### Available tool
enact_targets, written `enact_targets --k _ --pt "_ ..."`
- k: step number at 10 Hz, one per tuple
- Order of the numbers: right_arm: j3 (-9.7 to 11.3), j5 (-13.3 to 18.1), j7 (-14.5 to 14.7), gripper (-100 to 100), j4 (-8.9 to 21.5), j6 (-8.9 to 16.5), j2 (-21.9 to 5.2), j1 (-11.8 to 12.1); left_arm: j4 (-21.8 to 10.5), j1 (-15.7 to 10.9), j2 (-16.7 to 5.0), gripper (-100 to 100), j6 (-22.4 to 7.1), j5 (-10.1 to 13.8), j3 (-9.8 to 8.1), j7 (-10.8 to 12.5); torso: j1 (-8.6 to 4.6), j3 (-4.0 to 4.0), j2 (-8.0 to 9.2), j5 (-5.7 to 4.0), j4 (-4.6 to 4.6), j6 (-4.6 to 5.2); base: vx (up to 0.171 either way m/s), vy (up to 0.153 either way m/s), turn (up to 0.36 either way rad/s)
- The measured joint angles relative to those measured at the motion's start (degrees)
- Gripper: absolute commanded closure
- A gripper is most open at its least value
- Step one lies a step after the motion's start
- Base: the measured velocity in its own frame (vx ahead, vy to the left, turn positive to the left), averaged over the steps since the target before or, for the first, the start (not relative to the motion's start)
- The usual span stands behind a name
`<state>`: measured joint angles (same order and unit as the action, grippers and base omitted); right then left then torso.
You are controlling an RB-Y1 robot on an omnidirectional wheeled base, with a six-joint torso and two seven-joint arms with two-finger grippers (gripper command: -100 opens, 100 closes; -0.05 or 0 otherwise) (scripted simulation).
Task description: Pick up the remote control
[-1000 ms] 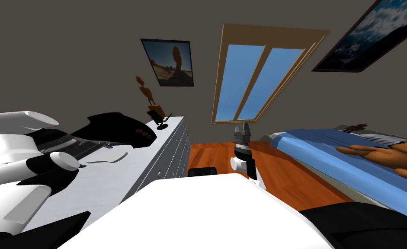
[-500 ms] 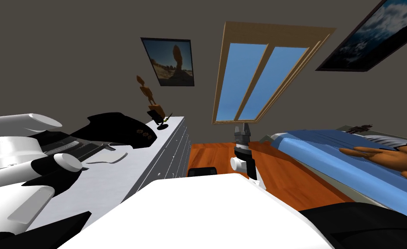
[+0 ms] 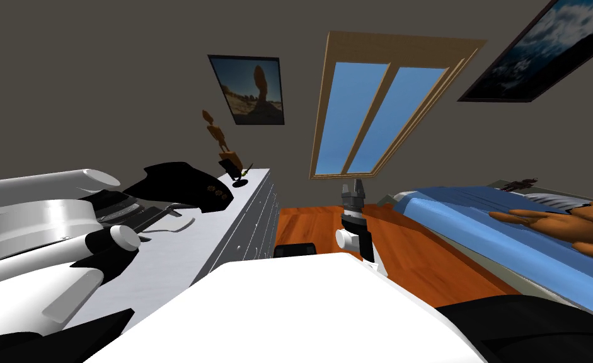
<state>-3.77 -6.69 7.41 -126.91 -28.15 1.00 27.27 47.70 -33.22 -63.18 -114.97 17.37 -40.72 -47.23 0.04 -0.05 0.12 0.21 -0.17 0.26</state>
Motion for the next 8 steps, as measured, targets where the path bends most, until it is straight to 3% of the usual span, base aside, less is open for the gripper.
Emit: enact_targets --k 1,5,6,7,8 --pt "0.00 0.00 0.00 0 0.00 0.00 0.00 0.01 0.13 0.02 0.11 100 -0.01 0.05 0.04 0.27 -0.11 -0.05 -0.10 -0.02 -0.01 -0.02 -0.003 0.006 -0.022" --pt "0.00 0.00 0.00 0 0.00 0.00 0.01 0.01 0.15 -0.03 0.09 100 0.02 0.07 0.03 0.22 -0.22 -0.13 -0.23 -0.03 -0.06 -0.08 0.000 0.000 0.000" --pt "0.00 0.00 0.00 0 0.00 0.00 0.01 0.01 0.15 -0.03 0.09 0 0.02 0.07 0.03 0.23 -0.22 -0.13 -0.23 -0.03 -0.06 -0.08 0.000 0.000 0.000" --pt "0.00 0.00 0.00 0 0.00 0.00 0.01 0.01 0.15 -0.03 0.09 100 0.03 0.07 0.03 0.24 -0.22 -0.13 -0.23 -0.03 -0.06 -0.08 0.043 -0.022 0.017" --pt "0.00 0.00 0.00 0 0.00 0.00 0.01 0.02 -1.03 -0.24 -0.61 100 0.32 -0.18 -0.08 -0.46 -0.28 -0.18 -0.33 -0.06 -0.08 -0.13 0.079 -0.053 0.034"
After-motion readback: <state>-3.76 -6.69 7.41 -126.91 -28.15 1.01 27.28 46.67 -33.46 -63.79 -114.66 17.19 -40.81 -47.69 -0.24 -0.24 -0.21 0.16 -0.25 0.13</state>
